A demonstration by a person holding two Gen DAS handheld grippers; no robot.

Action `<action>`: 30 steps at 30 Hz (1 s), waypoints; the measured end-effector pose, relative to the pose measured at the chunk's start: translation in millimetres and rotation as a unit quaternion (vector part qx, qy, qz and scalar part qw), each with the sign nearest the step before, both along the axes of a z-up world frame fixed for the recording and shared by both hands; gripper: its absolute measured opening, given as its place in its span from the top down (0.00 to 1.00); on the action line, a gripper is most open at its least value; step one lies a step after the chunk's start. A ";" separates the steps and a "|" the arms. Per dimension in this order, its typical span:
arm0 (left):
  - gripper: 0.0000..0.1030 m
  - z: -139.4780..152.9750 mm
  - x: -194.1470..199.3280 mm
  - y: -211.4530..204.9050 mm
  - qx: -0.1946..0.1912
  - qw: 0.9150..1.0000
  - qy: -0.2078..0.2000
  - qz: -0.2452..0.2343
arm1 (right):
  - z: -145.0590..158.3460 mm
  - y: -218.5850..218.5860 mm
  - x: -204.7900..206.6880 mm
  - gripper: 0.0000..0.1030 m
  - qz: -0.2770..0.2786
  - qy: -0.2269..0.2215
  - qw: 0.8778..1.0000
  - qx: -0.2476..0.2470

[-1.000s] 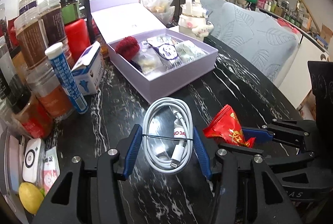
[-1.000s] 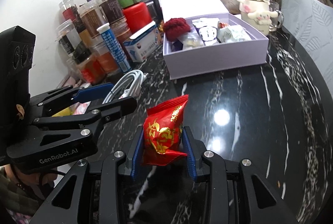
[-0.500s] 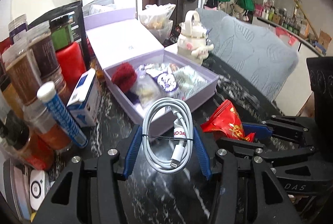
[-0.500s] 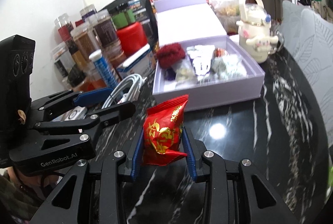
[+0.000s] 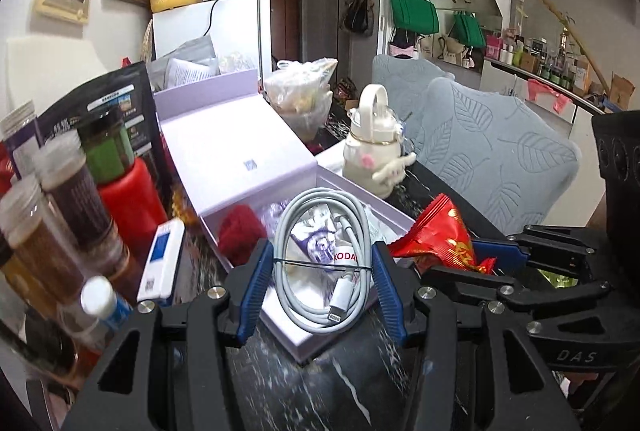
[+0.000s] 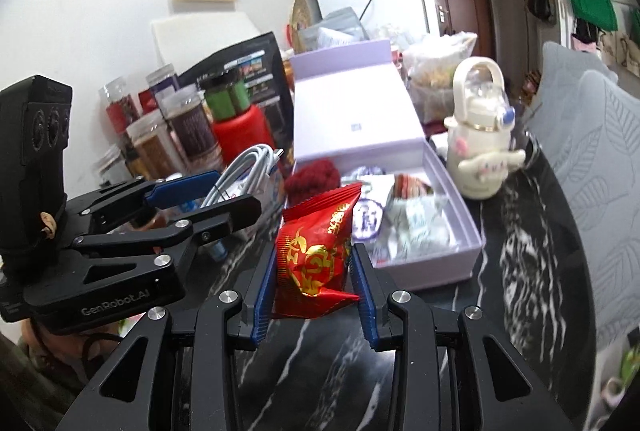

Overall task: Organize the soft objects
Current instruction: 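Lower the cable into the box with left tool while right tool lowers red packet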

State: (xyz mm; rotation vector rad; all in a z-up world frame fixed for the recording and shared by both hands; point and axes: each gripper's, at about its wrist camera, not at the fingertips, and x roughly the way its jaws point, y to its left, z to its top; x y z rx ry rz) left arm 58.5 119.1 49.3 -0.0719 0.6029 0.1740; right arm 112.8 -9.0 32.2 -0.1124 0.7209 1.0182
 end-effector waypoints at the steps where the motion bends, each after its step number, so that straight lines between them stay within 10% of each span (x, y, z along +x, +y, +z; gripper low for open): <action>1: 0.52 0.8 4.0 2.8 -0.001 1.000 -0.001 0.001 | 2.9 1.5 3.5 0.66 0.000 -0.002 1.000 0.001; 30: 0.52 -71.5 85.3 44.8 -0.036 0.996 0.079 0.018 | -42.5 47.8 86.1 0.66 -0.019 0.052 0.998 -0.014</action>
